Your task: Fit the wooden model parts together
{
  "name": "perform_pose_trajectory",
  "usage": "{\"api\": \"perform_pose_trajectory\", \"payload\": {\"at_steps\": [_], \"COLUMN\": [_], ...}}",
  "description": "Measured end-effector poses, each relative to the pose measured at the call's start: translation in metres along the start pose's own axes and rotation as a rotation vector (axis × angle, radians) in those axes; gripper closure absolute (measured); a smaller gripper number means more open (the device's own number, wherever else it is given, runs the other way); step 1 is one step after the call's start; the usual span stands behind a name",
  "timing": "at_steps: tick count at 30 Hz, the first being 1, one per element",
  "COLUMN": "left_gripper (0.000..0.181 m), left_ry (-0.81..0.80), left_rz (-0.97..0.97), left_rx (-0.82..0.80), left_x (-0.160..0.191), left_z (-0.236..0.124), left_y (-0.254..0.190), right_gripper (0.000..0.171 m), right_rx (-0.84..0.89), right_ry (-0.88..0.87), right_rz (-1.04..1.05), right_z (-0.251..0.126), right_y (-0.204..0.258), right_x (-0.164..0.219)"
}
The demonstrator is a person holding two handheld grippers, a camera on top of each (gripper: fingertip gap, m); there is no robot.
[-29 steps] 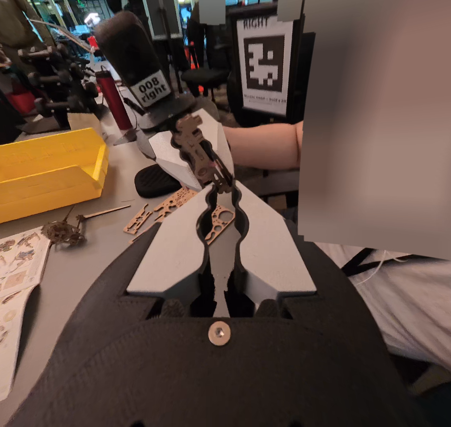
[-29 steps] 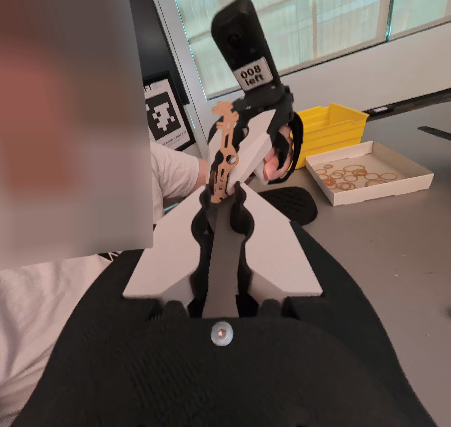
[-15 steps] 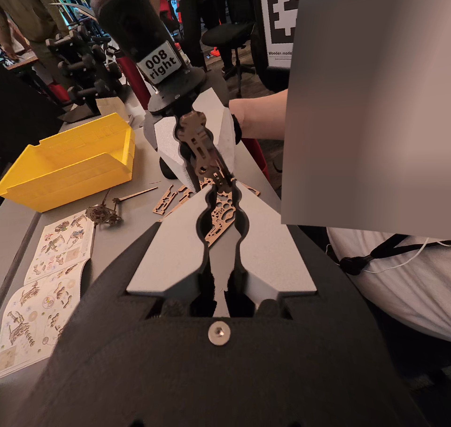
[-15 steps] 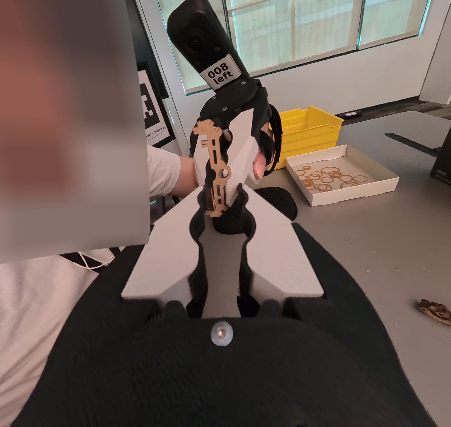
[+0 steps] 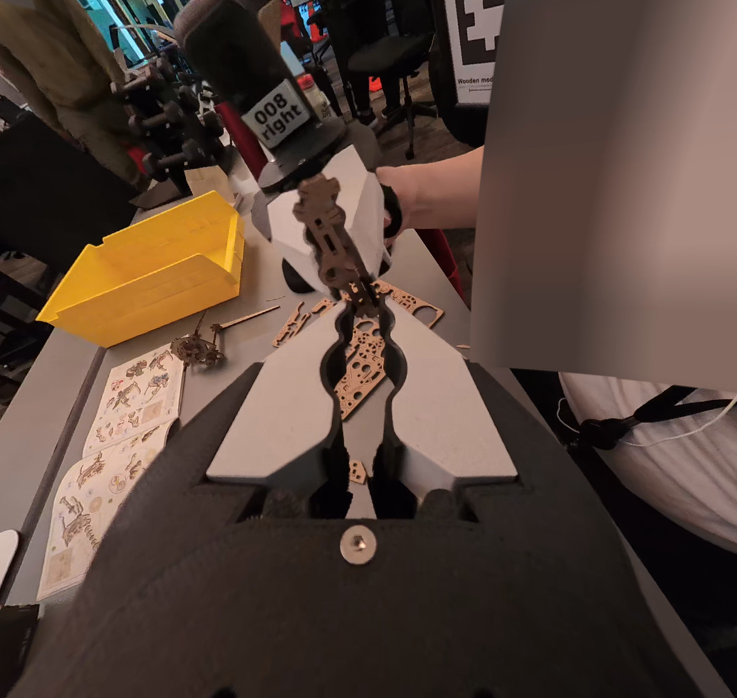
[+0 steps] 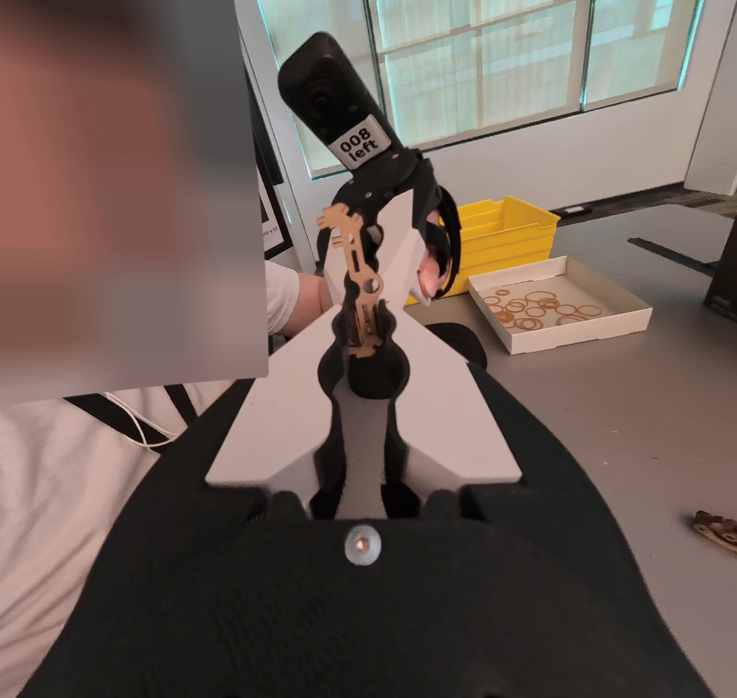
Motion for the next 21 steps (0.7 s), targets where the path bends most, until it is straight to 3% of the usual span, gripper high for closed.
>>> {"api": "perform_pose_trajectory", "payload": {"at_steps": [3,12,18,20,21], "left_gripper": [0.171,0.17,0.167,0.151,0.151], "left_ry": [0.044,0.081,-0.055,-0.093,-0.092], "left_rz": [0.023,0.034,0.007,0.0,-0.02], "left_rx": [0.017,0.056,0.003,-0.034,-0.021], "left_x": [0.004,0.009,-0.005,-0.007,-0.006], "left_z": [0.001,0.004,-0.003,-0.005,-0.003], "left_y": [-0.004,-0.01,-0.001,0.005,0.005], "right_gripper": [0.144,0.16,0.162,0.162,0.162], "right_rx": [0.029,-0.04,-0.018,-0.005,-0.008], "right_ry": [0.027,0.158,-0.006,-0.082,-0.115], "right_rz": [-0.117,-0.219,-0.285,-0.319,-0.324], "right_z": [-0.001,0.002,-0.006,-0.011,-0.012], "right_y": [-0.001,0.01,0.015,0.018,0.019], "right_x": [0.002,0.006,-0.01,-0.018,-0.02]}}
Point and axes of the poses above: each gripper's, where its closed fingertips meet, z out along the fingers, x out of its underside, y = z × x across the jaws, the point moved 4 cm from there along -z, back along the fingers, and after that the axes turned 9 degrees about -z, right-handed, at the moved point
